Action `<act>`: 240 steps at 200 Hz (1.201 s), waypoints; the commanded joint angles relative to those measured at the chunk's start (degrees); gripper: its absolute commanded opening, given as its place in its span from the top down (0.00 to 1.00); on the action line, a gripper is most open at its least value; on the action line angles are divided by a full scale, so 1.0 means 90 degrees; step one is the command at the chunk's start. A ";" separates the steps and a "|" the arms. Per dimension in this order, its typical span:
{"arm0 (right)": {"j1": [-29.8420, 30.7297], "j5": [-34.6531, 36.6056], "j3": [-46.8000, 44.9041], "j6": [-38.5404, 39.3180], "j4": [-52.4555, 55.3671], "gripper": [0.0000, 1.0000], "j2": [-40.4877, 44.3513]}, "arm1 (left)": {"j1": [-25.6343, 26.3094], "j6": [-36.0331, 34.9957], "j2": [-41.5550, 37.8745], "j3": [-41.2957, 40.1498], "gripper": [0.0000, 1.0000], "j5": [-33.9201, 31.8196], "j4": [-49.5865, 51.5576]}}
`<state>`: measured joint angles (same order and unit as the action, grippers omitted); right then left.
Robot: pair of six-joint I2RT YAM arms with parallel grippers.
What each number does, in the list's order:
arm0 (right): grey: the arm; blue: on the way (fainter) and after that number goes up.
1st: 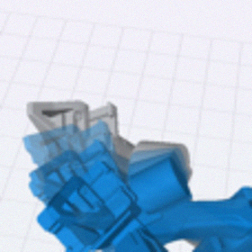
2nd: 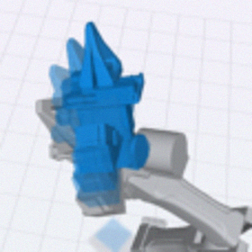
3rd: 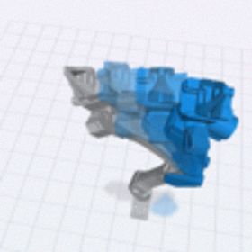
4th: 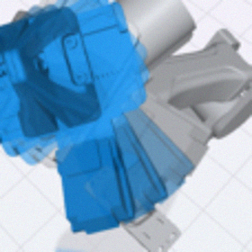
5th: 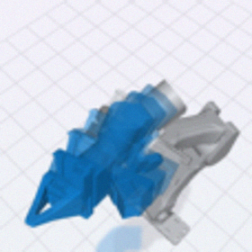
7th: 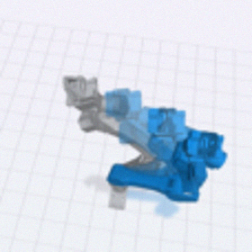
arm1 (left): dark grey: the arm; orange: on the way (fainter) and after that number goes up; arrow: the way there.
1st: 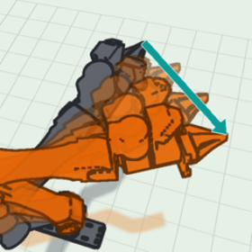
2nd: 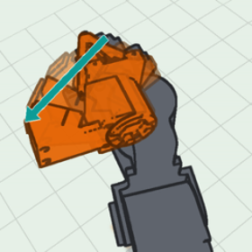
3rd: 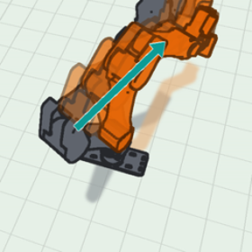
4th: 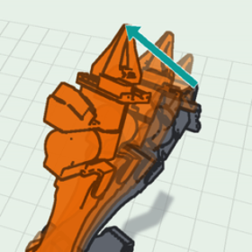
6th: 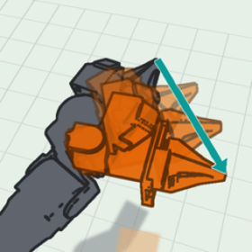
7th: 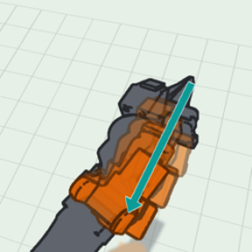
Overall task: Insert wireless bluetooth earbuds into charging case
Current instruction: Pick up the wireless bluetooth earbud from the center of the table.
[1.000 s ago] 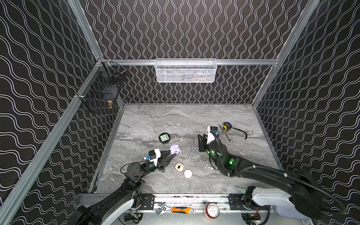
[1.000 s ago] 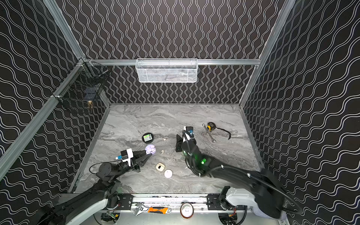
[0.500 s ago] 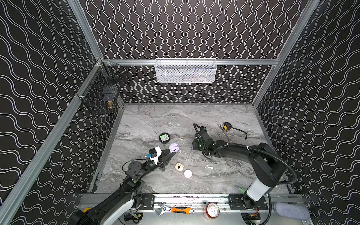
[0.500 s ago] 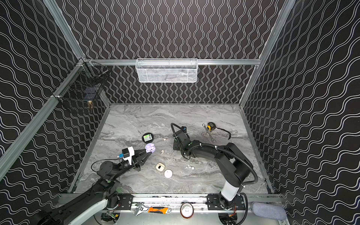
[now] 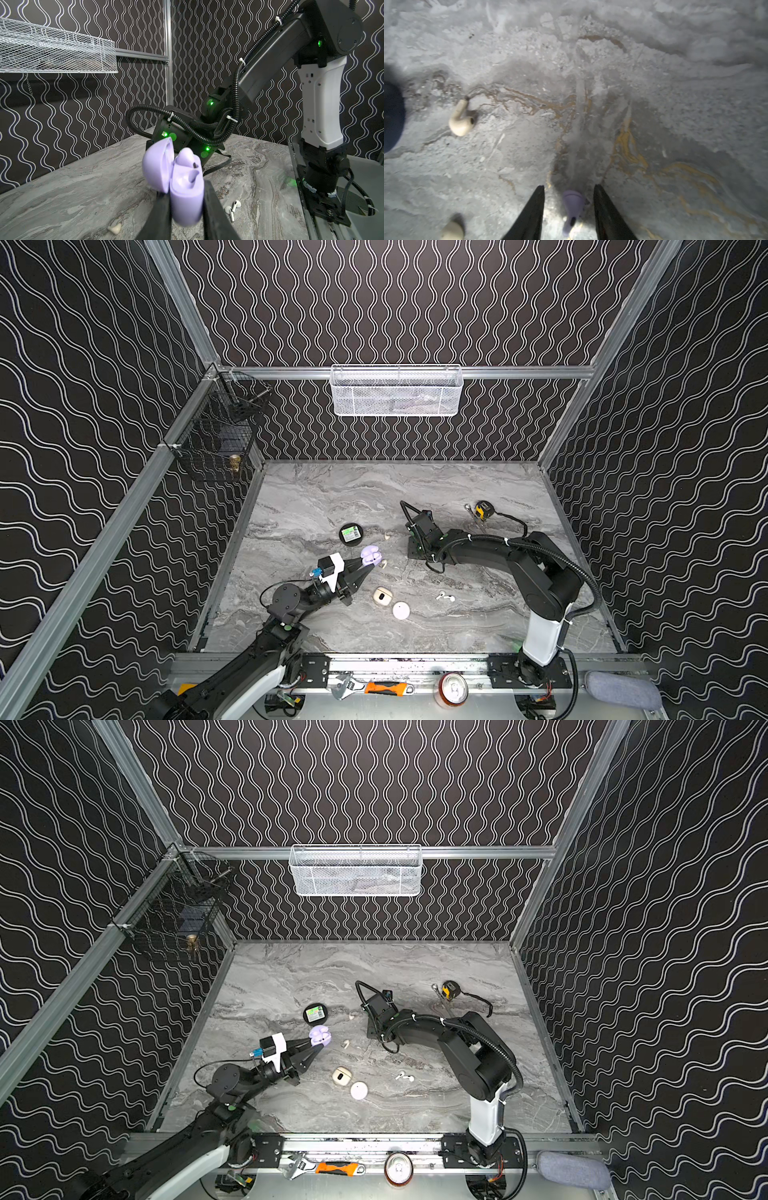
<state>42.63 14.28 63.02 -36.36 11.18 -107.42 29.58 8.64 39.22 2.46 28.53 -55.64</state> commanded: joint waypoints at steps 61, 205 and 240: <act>0.0075 0.0144 0.0303 0.0064 0.0349 0.63 -0.0436 | 0.0004 -0.0070 -0.0080 0.0054 1.00 -0.0044 -0.0014; 0.0387 0.0818 0.0536 -0.0020 0.0902 0.65 -0.0528 | -0.0002 -0.0326 -0.1114 0.0166 1.00 -0.1100 0.1663; 0.0411 0.0796 0.0614 0.0005 0.0897 0.68 -0.0661 | 0.0005 -0.0322 -0.1006 0.0191 1.00 -0.1051 0.1584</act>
<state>46.17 22.00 68.12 -35.42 16.69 -112.22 29.63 6.17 29.61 3.42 19.55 -41.04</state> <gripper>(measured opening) 0.342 0.239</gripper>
